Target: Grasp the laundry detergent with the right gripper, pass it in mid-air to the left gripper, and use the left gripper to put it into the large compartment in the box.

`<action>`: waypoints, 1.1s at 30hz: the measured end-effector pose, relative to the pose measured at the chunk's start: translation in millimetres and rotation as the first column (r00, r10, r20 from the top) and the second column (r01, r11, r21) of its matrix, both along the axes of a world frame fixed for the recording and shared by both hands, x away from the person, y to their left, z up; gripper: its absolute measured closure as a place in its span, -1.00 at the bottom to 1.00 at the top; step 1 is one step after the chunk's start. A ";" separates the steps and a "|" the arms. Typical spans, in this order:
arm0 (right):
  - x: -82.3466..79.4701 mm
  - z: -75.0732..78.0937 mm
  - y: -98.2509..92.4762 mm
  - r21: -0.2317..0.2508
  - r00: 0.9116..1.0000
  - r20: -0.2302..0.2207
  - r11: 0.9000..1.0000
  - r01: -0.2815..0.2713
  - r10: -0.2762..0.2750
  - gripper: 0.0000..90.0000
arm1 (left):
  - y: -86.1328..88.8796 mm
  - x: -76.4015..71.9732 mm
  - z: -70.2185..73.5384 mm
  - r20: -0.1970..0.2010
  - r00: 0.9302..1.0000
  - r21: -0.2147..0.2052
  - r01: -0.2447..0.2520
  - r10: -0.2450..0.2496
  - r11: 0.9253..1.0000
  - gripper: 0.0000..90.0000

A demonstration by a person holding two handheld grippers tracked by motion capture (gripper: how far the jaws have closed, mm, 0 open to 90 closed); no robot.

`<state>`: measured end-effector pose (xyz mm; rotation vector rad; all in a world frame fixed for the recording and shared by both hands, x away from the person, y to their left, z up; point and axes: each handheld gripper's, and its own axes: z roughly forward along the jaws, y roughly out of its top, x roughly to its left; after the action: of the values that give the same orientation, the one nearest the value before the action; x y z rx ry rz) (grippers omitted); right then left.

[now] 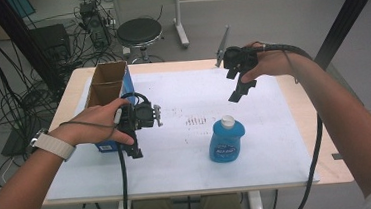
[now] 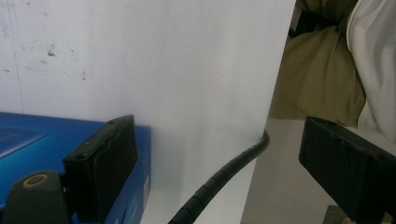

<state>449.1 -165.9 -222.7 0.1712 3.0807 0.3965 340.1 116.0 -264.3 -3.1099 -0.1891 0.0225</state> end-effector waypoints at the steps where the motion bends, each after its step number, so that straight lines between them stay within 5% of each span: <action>1: 0.0 0.0 0.0 0.000 1.000 0.000 1.000 0.000 0.000 -0.81 | 0.4 0.2 -0.5 -0.001 1.000 -0.003 -0.002 0.002 1.000 -0.73; 20: -20.1 14.6 -14.8 0.049 1.000 -0.011 0.999 0.002 -0.002 -0.88 | -0.6 0.9 -1.6 0.008 1.000 -0.015 0.000 0.000 1.000 -0.73; 33: -51.4 13.0 -24.9 0.096 1.000 -0.013 0.995 -0.025 0.027 -0.89 | -3.3 0.8 -2.1 0.012 1.000 -0.024 0.004 -0.004 1.000 -0.73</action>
<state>397.7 -190.8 -209.6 0.1368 3.0822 0.5474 340.8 112.7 -266.4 -3.1354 -0.1842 0.0065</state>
